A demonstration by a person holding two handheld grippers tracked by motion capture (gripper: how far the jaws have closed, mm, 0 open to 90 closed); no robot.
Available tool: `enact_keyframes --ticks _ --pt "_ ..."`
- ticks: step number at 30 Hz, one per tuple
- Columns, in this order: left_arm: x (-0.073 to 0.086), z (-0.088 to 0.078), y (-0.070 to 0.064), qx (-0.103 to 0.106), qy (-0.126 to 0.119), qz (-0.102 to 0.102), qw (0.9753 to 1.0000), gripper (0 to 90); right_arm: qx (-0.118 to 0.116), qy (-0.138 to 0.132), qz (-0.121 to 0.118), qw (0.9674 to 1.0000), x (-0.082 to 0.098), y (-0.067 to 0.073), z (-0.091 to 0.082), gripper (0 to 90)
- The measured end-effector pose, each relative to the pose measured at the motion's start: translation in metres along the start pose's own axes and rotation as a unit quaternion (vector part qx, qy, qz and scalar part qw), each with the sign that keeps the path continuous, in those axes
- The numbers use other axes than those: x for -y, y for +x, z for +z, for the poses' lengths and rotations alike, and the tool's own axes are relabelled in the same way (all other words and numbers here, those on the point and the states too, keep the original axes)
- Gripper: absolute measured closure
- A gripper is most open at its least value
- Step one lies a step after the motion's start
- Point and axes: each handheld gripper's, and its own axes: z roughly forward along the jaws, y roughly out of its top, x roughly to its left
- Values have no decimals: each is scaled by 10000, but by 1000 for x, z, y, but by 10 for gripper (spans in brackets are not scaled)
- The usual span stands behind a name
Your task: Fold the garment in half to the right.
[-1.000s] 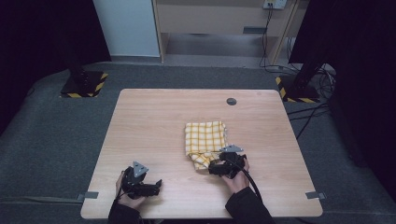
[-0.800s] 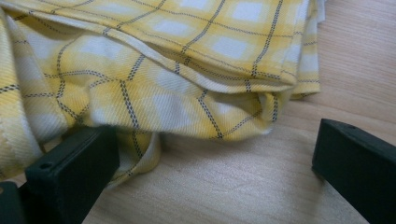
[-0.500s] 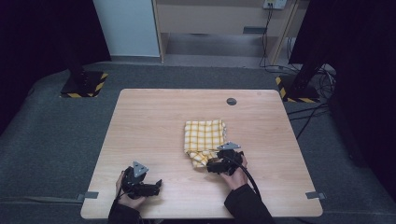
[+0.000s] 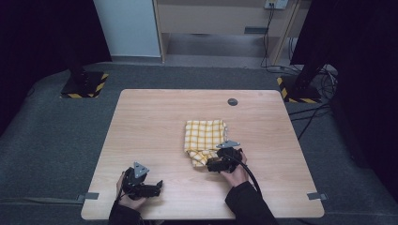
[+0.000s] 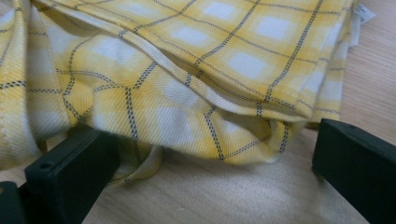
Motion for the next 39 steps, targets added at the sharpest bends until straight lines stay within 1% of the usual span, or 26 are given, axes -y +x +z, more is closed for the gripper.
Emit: enact_keyframes --ticks 3,6,17,24,35,39 --pt "0 0 0 0 -1 -2 10000 0 -51 44 -43 10000 -3 -2 2 2" --pt "0 0 0 0 -2 -1 10000 0 -16 -8 -6 10000 -4 -1 4 3" --pt "0 0 0 1 -1 0 10000 0 -4 -132 0 9999 -9 -2 11 5" --pt "0 0 0 1 -1 0 10000 0 -49 -128 -51 9999 -15 -3 18 5" --pt "0 0 0 1 1 1 10000 0 -56 -119 -43 9999 -15 -2 17 3" --pt "0 0 0 4 -2 -4 10000 0 -83 -64 -58 9999 -15 -2 16 9"
